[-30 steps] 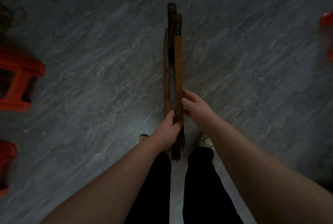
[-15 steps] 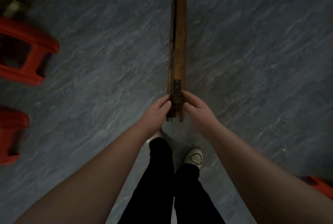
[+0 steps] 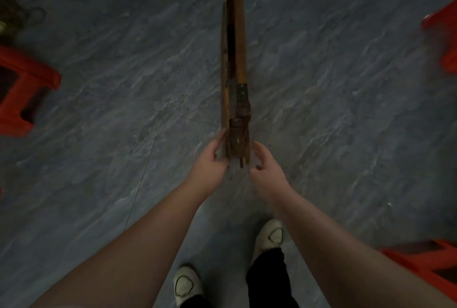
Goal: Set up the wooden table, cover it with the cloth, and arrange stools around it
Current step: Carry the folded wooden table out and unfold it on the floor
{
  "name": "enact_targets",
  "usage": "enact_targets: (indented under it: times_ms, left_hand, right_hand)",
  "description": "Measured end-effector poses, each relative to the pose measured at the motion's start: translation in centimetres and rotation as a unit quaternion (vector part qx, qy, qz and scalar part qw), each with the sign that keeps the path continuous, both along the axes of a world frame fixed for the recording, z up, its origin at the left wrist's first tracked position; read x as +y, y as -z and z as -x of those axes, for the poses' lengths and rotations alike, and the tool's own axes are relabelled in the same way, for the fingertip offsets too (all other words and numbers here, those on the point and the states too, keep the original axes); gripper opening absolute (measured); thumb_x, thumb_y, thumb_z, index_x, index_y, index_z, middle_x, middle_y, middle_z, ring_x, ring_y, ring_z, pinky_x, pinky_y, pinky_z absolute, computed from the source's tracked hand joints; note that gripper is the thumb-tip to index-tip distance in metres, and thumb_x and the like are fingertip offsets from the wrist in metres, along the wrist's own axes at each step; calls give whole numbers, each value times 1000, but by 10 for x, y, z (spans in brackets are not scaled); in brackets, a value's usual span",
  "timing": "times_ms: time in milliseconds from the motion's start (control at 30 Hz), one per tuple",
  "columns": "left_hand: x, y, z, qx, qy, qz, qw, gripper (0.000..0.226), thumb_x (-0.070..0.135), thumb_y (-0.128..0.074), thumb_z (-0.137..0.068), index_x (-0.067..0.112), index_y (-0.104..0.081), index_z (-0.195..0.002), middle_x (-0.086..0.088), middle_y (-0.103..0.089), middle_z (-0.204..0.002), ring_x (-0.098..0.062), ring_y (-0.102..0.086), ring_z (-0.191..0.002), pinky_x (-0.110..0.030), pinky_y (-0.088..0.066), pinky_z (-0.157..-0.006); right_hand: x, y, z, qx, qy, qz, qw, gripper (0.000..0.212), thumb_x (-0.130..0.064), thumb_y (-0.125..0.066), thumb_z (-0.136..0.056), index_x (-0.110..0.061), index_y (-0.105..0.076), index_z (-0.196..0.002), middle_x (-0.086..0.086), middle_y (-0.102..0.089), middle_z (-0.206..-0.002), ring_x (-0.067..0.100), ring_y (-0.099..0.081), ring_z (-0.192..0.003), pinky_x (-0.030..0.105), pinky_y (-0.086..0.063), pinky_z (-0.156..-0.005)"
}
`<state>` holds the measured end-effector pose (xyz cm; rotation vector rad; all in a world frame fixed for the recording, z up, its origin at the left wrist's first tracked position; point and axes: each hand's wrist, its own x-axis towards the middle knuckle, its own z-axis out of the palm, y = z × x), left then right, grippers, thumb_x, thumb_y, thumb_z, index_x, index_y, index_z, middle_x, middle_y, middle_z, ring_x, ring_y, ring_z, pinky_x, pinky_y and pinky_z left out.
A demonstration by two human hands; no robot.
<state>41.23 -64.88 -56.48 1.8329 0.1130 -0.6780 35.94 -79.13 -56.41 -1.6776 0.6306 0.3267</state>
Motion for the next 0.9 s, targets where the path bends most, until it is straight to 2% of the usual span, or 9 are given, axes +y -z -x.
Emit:
enact_targets:
  times_ms: [133, 200, 233, 300, 400, 467, 600, 733, 900]
  left_hand:
    - [11, 48, -1, -31, 40, -25, 998, 67, 3, -54, -94, 27, -31, -153, 14, -42, -138, -1, -40, -131, -16, -32, -102]
    - [12, 71, 0, -45, 35, -1, 998, 67, 5, -56, -95, 34, -28, -149, 26, -42, -130, 19, -42, -116, -9, -36, -94]
    - [12, 86, 1, -58, 33, 10, 998, 65, 5, -57, -96, 39, -28, -143, 32, -41, -123, 30, -43, -104, -1, -37, -85]
    - [9, 116, -1, -86, 24, 22, 996, 62, 10, -59, -96, 45, -26, -135, 39, -38, -118, 33, -42, -96, 4, -34, -80]
    - [6, 159, -1, -117, 3, 56, 991, 61, 37, -65, -90, 49, -27, -136, 43, -38, -121, 34, -41, -104, -10, -35, -101]
    - [6, 184, -2, -144, -1, 82, 986, 68, 53, -60, -81, 47, -31, -142, 37, -42, -132, 28, -39, -118, -24, -35, -113]
    - [13, 215, -4, -246, 47, 93, 964, 76, 53, -51, -89, 27, -26, -156, 16, -37, -155, 4, -33, -141, -40, -30, -120]
    - [15, 235, -11, -319, 91, 29, 943, 83, 46, -61, -90, 26, -19, -158, 10, -38, -156, -3, -34, -143, -45, -34, -117]
    - [1, 237, -15, -327, 53, -6, 944, 89, 23, -66, -81, 29, -21, -157, 5, -46, -149, -6, -43, -138, -43, -41, -112]
  right_hand:
    - [12, 47, 0, -43, 27, 58, 997, 56, -7, -58, -95, -39, -39, -136, -40, -40, -103, -5, -45, -111, 11, -34, -90]
    - [17, 76, -2, -63, 45, 80, 994, 64, -5, -59, -92, -27, -39, -149, -30, -44, -113, 0, -45, -119, 16, -33, -97]
    - [19, 92, -2, -75, 51, 93, 992, 67, -6, -60, -91, -27, -38, -151, -26, -45, -119, -1, -46, -119, 16, -34, -98]
    - [20, 124, -2, -122, 57, 112, 984, 68, -7, -62, -89, -34, -40, -148, -23, -49, -125, -11, -50, -113, 9, -37, -97]
    - [17, 166, 0, -191, 54, 115, 973, 68, -7, -63, -89, -39, -38, -143, -27, -51, -127, -22, -46, -115, 0, -34, -95]
    - [13, 192, 3, -229, 56, 107, 966, 64, -6, -63, -90, -31, -41, -145, -24, -53, -133, -17, -48, -121, 7, -39, -100]
    - [4, 227, -3, -296, 39, 116, 947, 72, 4, -59, -89, -23, -37, -151, -13, -54, -139, -6, -49, -128, 12, -41, -103]
    - [-3, 241, -13, -330, 19, 180, 927, 68, -1, -57, -87, -24, -40, -149, -6, -53, -139, 3, -49, -131, 29, -40, -112]
    - [-7, 232, -24, -282, 1, 176, 943, 81, -8, -55, -79, -31, -33, -154, -5, -51, -146, 6, -46, -136, 40, -38, -116]
